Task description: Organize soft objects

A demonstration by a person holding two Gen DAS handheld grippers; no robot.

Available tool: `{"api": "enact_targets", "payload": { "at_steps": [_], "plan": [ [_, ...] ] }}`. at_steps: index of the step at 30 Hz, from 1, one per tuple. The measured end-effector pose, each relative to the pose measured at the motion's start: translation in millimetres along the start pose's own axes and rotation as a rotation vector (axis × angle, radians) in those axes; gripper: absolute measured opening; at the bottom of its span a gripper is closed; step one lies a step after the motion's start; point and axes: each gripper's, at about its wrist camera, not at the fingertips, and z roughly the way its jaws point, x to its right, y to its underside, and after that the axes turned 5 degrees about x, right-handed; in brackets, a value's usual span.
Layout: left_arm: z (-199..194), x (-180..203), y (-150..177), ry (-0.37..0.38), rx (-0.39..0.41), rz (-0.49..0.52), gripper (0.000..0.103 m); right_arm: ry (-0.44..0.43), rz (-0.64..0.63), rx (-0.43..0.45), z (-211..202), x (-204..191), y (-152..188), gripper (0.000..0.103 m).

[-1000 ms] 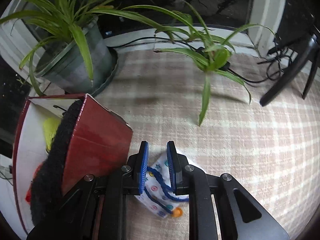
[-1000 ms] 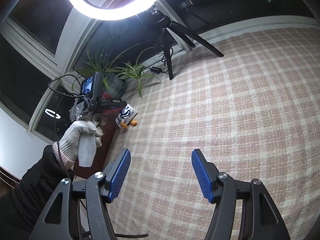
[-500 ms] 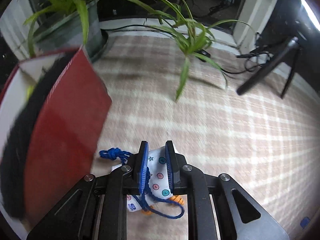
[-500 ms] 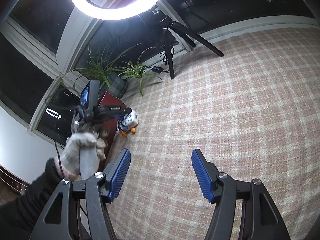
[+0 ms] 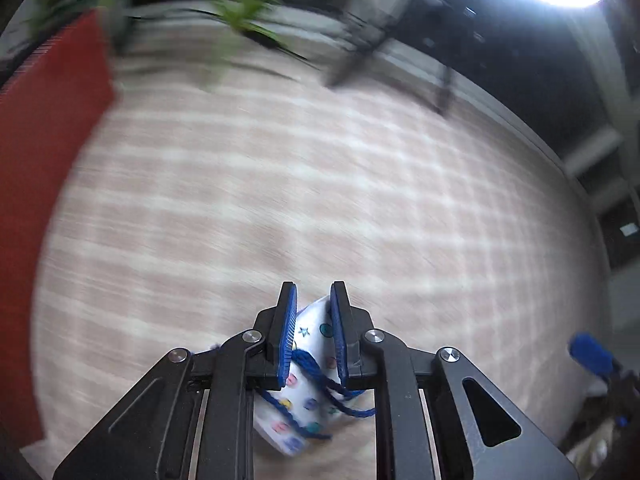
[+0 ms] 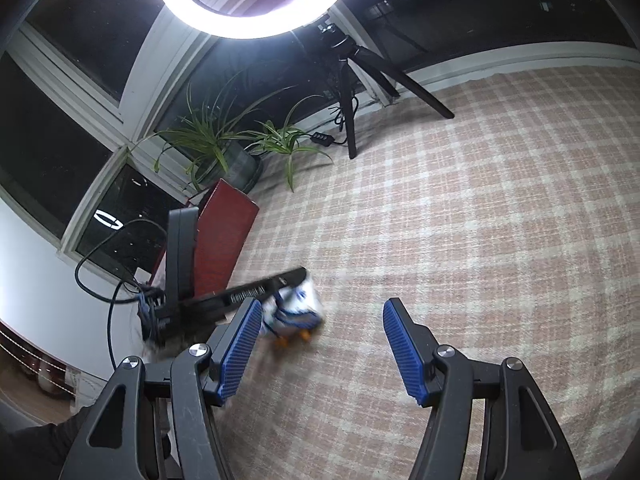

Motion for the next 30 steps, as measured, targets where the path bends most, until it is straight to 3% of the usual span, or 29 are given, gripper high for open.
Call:
{"api": "enact_targets", "payload": {
  "at_steps": [4, 8, 13, 18, 21, 25, 30],
  "plan": [
    [-0.6, 22.1, 4.5, 0.088, -0.040, 0.025, 0.014, 0.038, -0.025, -0.004, -9.2, 3.1, 3.1, 0.060],
    [-32.1, 19.1, -0.9, 0.107, 0.027, 0.051, 0.017, 0.078, -0.058, -0.014, -12.5, 5.8, 8.4, 0.060],
    [-75.5, 7.0, 1.4, 0.070, 0.107, 0.116, 0.017, 0.080, -0.094, -0.058, -0.8, 2.5, 14.7, 0.060],
    [-93.2, -13.5, 24.6, 0.029, 0.107, 0.137, 0.017, 0.086, -0.219, -0.120, 29.5, -22.9, 18.7, 0.060],
    [-91.9, -20.9, 33.2, 0.030, 0.100, 0.127, 0.017, 0.092, -0.300, -0.150, 49.2, -39.3, 20.1, 0.060],
    [-88.5, -27.7, 24.5, 0.045, 0.110, 0.083, 0.017, 0.091, -0.293, -0.169, 62.5, -40.7, 14.9, 0.060],
    [-62.8, -3.3, 1.4, 0.060, 0.044, 0.176, 0.017, 0.109, -0.260, -0.177, 64.5, -30.8, 9.1, 0.060]
  ]
}}
